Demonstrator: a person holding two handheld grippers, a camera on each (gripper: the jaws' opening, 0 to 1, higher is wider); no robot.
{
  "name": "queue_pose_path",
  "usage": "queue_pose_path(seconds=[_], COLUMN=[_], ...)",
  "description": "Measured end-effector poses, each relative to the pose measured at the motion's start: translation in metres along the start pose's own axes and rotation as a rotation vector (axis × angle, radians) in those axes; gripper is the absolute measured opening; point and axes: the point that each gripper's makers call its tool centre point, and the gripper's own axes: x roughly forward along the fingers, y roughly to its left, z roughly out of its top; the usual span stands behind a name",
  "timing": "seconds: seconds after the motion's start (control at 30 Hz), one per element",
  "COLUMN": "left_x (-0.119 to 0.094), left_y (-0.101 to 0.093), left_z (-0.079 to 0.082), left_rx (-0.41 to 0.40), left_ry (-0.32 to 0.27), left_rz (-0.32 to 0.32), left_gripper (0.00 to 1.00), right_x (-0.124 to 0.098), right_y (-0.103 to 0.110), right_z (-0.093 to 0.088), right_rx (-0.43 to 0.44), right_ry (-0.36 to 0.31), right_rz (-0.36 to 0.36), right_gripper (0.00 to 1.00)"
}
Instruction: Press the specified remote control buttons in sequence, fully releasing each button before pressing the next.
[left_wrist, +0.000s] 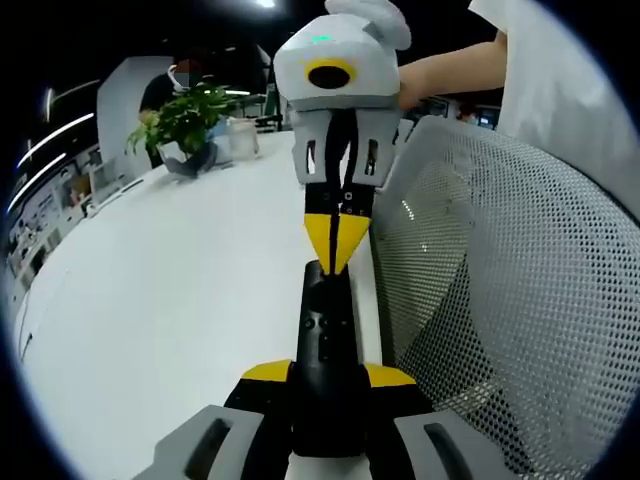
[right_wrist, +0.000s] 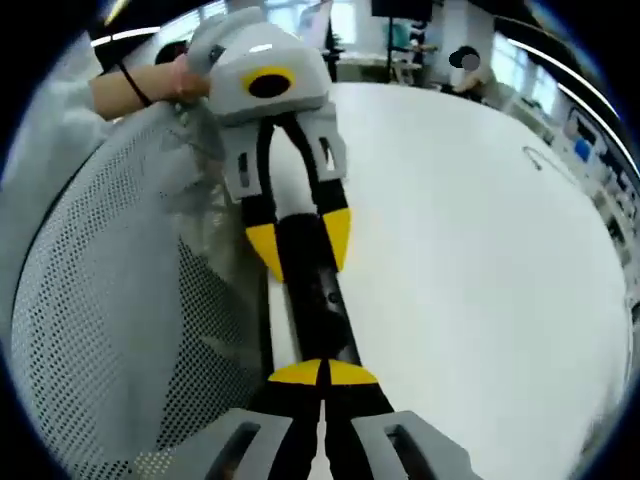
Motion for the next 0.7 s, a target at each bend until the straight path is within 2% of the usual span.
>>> queue_pose_path(seconds=[0.17,0.23,0.47,0.6,0.7], left_x=[-0.0004,-0.0003,-0.0002,0.0002,0.0003], left_y=[0.0001,-0.0001,-0.0002,-0.0002,-0.0004], left_z=[0.0005,0.0005,0.0007,0.0007,0.0007], left_rx=[-0.006,-0.003,-0.004,-0.003,-0.002], left_ry=[-0.006,-0.004,-0.005,-0.003,-0.002], left_rz=[-0.001,0.000,0.001,0.001,0.001], left_gripper=[0.25,0.25,0.25,0.25,0.25], right_x=[0.0024,0.0044,0.0054,0.0075,0.0078], right_y=[0.0005,-0.0036,-0.0010,-0.0020,-0.0026], right_z=[0.0096,0.0092,0.0075,0.0075,0.0074], right_rx=[-0.010,-0.032,-0.127,-0.160,-0.170], right_ry=[-0.034,-0.015,0.036,0.087,0.102], right_rz=[-0.008,-0.029,-0.020,-0.012,-0.006], right_gripper=[0.00,0.00,0.00,0.00,0.00])
